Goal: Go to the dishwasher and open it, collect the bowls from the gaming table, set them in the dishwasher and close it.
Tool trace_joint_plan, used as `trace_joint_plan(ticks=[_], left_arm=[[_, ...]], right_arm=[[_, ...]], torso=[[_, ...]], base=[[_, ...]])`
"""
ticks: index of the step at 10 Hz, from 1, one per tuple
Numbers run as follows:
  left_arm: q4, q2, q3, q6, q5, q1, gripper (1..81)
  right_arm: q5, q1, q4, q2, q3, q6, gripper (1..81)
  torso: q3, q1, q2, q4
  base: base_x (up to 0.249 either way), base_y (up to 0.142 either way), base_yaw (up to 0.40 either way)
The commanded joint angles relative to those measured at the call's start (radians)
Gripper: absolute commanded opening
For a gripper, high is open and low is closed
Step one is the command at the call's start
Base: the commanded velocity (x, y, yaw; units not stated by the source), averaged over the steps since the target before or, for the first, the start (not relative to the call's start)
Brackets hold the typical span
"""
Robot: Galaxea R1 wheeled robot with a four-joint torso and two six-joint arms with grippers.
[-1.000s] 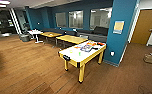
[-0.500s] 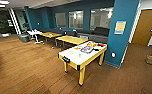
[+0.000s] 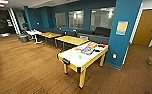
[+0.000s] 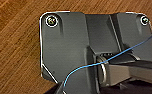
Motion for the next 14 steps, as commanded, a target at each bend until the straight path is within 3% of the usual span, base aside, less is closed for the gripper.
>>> trace_joint_plan(ticks=[1, 10, 14], left_arm=[[0.000, -0.007, 0.000, 0.006, 0.053, -0.043, 81.1], [0.000, -0.007, 0.002, 0.007, 0.052, -0.041, 81.1], [0.003, -0.007, 0.002, 0.007, 0.052, -0.040, 81.1]], right_arm=[[-0.056, 0.044, 0.006, 0.002, 0.006, -0.002, 81.1], [-0.056, 0.044, 0.006, 0.002, 0.006, -0.002, 81.1], [-0.056, 0.044, 0.004, 0.002, 0.006, -0.002, 81.1]], torso=[[0.000, 0.000, 0.000, 0.000], [0.000, 0.000, 0.000, 0.000], [0.000, 0.000, 0.000, 0.000]], base=[[0.148, 0.061, 0.000], [0.140, 0.067, 0.000], [0.141, 0.000, 0.000]])
